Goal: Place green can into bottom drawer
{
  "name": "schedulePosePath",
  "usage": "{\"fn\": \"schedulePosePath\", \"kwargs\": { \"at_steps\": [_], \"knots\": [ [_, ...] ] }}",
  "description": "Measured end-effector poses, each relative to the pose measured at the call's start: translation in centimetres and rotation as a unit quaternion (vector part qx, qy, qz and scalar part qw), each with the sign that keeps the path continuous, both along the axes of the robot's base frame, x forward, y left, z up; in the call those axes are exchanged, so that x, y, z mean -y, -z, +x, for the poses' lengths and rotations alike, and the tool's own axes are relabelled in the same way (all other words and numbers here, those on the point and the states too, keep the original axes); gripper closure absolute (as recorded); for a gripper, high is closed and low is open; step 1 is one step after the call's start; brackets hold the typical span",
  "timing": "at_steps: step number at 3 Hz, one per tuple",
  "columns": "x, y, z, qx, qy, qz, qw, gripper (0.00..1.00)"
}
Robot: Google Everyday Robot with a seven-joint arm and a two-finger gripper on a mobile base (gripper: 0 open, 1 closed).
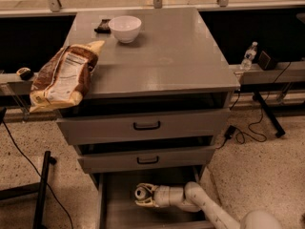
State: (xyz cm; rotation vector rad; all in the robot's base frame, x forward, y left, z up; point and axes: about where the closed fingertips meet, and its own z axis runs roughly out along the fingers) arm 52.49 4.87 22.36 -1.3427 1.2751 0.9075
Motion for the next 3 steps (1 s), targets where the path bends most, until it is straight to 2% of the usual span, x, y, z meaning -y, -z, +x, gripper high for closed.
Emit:
{"fn": "schedulePosePath", "kwargs": {
  "at_steps": [1, 3],
  "knots": [
    [-0.77, 1.92, 1.20, -0.026, -0.003, 0.018, 0.9995, 0.73],
    [-0.53, 2.07, 1.77, -0.024, -0.001, 0.017, 0.9996, 0.27]
  ]
}}
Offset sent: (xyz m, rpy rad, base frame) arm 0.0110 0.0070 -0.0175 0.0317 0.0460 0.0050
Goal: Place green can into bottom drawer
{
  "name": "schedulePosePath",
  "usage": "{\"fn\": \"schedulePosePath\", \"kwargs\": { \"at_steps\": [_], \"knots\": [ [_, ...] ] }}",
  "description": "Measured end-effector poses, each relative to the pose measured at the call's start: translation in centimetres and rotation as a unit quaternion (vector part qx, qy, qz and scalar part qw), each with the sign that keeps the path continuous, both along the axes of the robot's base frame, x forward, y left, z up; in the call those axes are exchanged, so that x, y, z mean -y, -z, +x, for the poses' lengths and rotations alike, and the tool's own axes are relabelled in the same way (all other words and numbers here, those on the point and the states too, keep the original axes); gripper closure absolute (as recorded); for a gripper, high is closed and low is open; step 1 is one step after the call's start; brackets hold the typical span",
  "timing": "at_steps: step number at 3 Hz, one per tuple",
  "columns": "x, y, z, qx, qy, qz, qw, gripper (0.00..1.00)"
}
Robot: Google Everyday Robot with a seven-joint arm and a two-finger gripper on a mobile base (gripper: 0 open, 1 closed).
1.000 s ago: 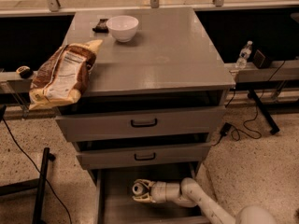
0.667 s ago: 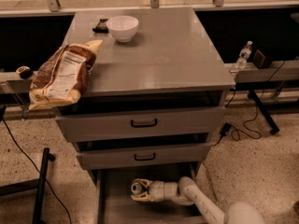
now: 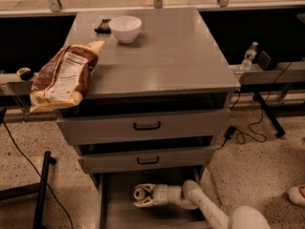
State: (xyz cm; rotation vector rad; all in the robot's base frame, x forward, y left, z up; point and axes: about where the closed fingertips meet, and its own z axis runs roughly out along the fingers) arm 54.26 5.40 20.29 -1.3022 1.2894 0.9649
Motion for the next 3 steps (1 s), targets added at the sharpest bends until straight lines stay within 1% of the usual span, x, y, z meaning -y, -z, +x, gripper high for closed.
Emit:
{"fn": "schedulePosePath", "kwargs": {
  "at_steps": [1, 2, 3],
  "knots": [
    [-0.1, 0.0, -0.2, -0.003, -0.005, 0.005, 1.0000, 0.04],
    [1.6, -0.3, -0.5, -0.032, 0.013, 0.003, 0.9994, 0.00],
    [4.9, -1.9, -0.8, -0.026, 0.061, -0.012, 0.9977, 0.00]
  ]
}}
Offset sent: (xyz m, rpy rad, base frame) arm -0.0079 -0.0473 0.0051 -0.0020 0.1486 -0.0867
